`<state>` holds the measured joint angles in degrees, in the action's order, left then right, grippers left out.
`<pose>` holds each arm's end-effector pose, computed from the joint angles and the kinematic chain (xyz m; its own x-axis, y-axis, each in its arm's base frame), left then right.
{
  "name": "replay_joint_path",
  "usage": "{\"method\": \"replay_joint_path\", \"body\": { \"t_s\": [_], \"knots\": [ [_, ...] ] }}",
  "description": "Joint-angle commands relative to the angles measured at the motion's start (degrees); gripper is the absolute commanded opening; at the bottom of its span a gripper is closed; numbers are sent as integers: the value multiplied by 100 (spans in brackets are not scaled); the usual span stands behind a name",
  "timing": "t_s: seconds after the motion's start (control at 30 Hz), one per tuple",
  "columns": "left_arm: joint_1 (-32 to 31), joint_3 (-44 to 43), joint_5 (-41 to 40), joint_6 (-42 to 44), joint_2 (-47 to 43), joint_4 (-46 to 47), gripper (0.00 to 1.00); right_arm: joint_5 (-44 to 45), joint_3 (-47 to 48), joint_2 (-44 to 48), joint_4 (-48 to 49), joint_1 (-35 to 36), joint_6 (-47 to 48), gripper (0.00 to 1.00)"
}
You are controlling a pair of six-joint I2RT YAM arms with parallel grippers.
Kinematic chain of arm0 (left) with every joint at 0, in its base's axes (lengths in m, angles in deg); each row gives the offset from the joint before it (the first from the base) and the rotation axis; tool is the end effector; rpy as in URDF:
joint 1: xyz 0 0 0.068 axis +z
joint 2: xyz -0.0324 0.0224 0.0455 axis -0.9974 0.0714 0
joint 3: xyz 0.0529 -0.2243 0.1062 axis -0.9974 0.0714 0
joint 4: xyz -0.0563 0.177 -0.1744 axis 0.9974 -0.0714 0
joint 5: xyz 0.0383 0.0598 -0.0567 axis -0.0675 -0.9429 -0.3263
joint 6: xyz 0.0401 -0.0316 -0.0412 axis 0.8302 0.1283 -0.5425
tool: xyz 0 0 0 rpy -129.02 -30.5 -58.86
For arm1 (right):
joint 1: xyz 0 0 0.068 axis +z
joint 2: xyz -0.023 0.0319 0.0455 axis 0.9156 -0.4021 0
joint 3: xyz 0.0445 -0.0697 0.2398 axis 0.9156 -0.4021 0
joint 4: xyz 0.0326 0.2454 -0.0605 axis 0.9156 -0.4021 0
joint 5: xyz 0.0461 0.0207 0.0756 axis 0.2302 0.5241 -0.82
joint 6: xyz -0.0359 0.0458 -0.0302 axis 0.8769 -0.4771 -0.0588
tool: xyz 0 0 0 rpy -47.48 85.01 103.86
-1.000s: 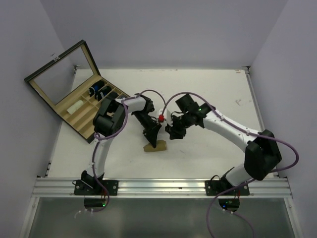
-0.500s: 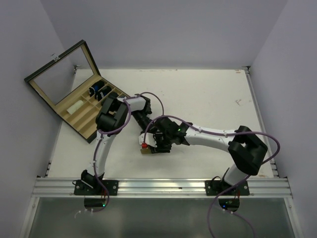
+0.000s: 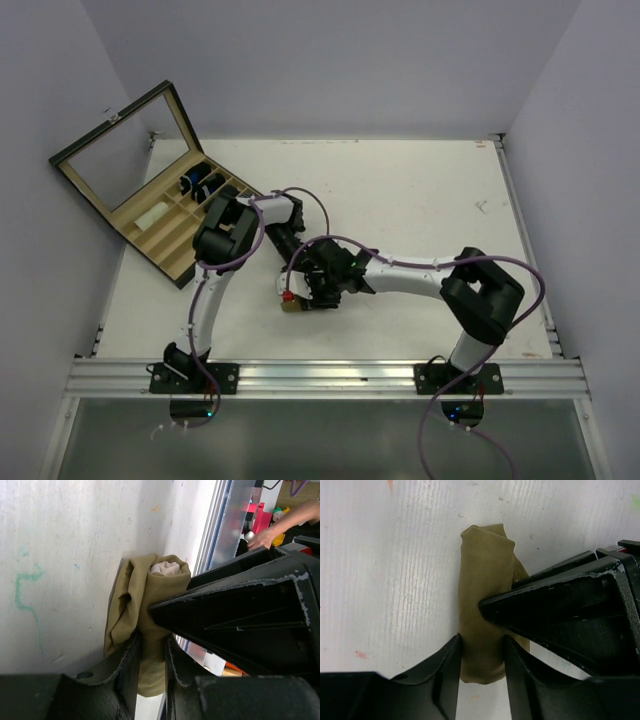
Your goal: Roll the underwear
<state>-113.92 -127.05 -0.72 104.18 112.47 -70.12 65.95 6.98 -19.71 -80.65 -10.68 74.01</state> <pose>0.2903 -0.2019 0.0672 -0.6149 0.7881 -0.0278 0.3855 0.2696 -0.8824 0.1790 0.2902 0.1385 0.2441 -0.7890 -0.5639 -0.9695 -0.1844 -0.1618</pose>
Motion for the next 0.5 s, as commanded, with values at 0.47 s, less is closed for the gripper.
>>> {"method": "replay_joint_path", "body": {
  "t_s": [0.47],
  "knots": [
    [1156,1512,-1094,-616,-2255,3924,38,-1366,573,-1090,-897,-305,94,0]
  ]
}}
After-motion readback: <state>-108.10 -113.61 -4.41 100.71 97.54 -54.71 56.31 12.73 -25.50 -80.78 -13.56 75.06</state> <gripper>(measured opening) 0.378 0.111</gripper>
